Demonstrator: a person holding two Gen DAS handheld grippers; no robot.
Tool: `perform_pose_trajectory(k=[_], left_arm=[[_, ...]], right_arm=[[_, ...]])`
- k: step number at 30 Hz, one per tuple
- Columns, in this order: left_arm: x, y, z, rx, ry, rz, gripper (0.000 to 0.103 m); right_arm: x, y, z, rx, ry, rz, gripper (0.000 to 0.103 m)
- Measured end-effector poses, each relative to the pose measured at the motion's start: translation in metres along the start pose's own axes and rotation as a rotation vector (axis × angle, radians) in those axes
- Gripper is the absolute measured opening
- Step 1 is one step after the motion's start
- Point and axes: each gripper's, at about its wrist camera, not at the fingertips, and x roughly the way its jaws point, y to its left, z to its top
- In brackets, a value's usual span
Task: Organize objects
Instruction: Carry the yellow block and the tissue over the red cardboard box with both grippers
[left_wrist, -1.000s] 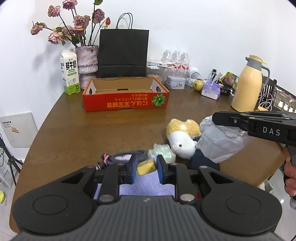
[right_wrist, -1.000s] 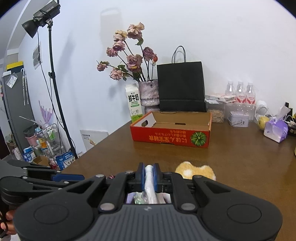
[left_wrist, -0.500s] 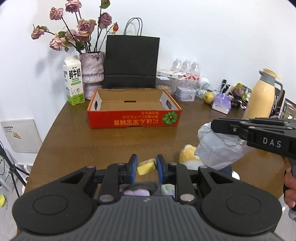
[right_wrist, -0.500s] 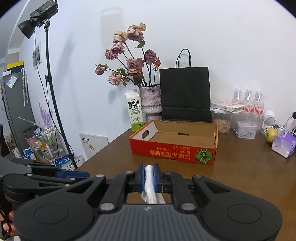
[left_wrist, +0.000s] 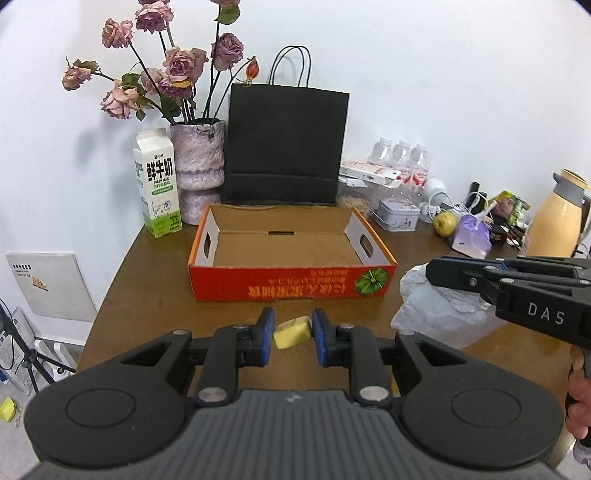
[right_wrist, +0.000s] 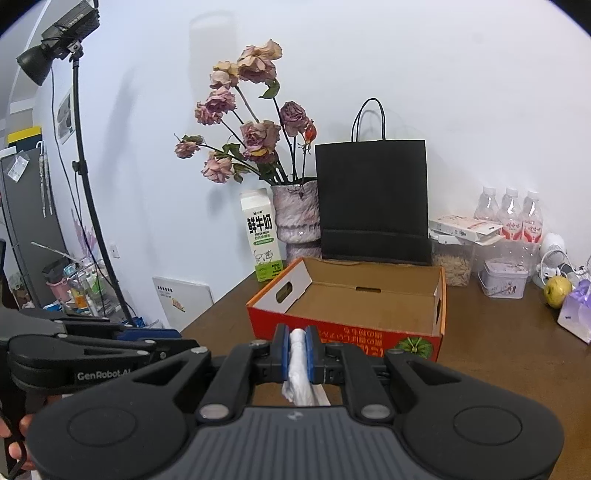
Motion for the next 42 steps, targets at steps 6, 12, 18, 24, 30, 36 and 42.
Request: perform_pose_trajectory(k=[6,12,18,24,30,36,42], left_arm=[[0.024,0.009,0.022,-0.009,0.001,0.005,0.023],[0.050,0.017,0.041,-0.025,0.014,0.009,0.023],[0.079,0.023,0.060,-0.032,0.020,0.014,0.023],[0.114,0.025,0.077,-0.027,0.045,0.022,0.023],[0.144,0.030,0.091,-0.044,0.056,0.050,0.023],[0.169,0.036,0.104,-0.065,0.056,0.077,0.023],[0.192,0.038,0.109,-0.076,0.056,0.104,0.023]], right_arm=[[0.027,-0.007,0.016,0.002,0.014,-0.008,0.008],[0.061,-0.017,0.031,0.013,0.035,-0.015,0.008],[0.092,-0.026,0.045,0.025,0.043,-0.023,0.008],[0.126,-0.036,0.060,0.030,0.058,-0.039,0.008],[0.156,-0.045,0.074,0.031,0.073,-0.071,0.008],[0.184,-0.055,0.086,0.041,0.078,-0.119,0.008],[0.213,-0.068,0.091,0.053,0.081,-0.154,0.008]])
